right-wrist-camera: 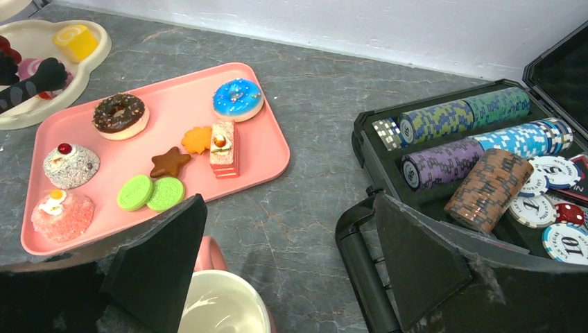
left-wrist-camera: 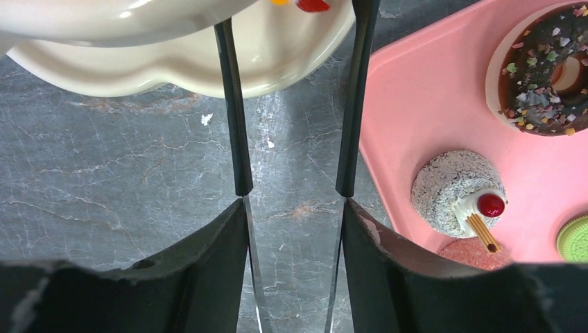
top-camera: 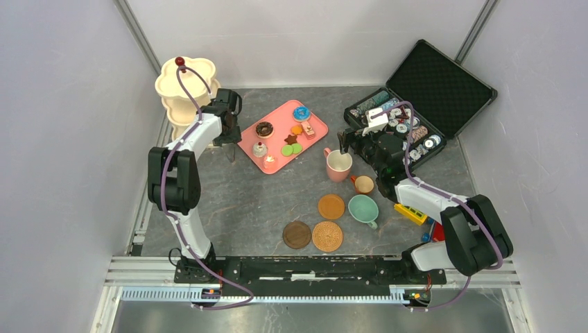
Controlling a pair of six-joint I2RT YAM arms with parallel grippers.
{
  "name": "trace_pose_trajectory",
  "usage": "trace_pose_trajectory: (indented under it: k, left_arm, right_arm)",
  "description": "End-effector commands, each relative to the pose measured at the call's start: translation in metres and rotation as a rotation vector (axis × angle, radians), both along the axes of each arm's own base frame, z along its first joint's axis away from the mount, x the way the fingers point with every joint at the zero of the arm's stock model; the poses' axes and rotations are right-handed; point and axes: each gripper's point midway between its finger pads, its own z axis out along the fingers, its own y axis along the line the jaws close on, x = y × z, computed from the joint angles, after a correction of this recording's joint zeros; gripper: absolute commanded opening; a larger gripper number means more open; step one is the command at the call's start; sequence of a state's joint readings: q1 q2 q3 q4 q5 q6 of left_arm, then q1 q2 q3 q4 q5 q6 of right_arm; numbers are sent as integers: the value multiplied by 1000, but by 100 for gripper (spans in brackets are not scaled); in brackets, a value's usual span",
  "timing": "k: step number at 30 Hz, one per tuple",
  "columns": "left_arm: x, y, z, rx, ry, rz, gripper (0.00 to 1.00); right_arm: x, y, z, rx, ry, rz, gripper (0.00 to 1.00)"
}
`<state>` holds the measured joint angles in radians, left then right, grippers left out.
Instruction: Serve the afternoon tea
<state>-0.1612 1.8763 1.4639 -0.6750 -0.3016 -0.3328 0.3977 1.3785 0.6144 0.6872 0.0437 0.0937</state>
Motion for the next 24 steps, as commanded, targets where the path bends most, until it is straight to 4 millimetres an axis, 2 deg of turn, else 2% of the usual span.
trace_pose_trajectory:
  k: [1,7,12,19,24]
  left_arm:
    - [15,-3,37,-19,-108,28,57]
    - [15,-3,46,-21,-128,23,58]
    - [10,-14,54,-71,-140,-17,57]
    - [5,-50,80,-127,-183,-140,57]
    - [-14,-81,94,-157,-145,-250,59]
  right_arm:
    - [3,6,12,26,-35,15,98]
    - [3,7,12,26,-32,18,98]
    - [4,6,11,28,-29,17,98]
    - [2,1,12,6,-31,-5,98]
    - [-1,-9,12,-31,-34,-38,98]
